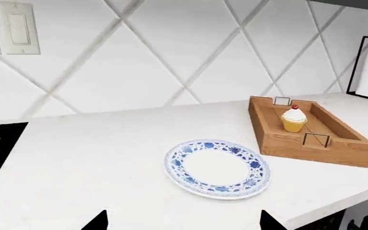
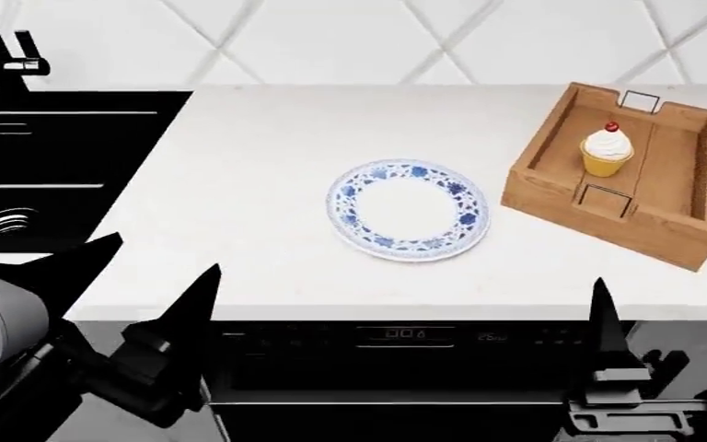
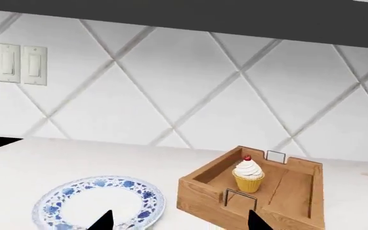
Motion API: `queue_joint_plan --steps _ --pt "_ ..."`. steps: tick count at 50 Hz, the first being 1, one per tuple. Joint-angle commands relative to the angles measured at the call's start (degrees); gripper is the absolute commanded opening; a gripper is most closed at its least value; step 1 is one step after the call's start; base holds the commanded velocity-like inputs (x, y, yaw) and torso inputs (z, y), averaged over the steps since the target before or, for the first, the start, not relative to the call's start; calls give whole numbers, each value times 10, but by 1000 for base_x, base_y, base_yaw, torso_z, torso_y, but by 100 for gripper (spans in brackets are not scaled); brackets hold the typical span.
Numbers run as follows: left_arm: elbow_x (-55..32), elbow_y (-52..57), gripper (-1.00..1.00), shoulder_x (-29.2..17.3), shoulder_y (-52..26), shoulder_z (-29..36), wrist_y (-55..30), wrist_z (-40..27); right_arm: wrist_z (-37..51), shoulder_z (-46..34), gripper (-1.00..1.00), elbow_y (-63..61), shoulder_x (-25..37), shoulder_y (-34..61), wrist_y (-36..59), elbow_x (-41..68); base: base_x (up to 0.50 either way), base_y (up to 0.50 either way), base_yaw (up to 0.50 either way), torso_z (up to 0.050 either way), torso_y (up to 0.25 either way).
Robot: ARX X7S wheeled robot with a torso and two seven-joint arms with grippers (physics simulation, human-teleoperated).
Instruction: Move the dessert items from the plate to the tray.
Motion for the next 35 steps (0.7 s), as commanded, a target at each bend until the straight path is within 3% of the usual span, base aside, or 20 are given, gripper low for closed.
queue_joint_plan --steps 1,12,35 --pt "43 -1 100 16 45 -20 5 5 -22 -17 100 8 -1 27 5 8 -144 500 0 0 0" --pt "58 15 100 22 85 -64 13 -12 -15 -13 100 6 2 30 9 9 -144 500 0 0 0" --pt "63 18 100 29 113 -89 15 -7 -14 -27 100 -1 -7 56 35 6 -13 500 0 0 0"
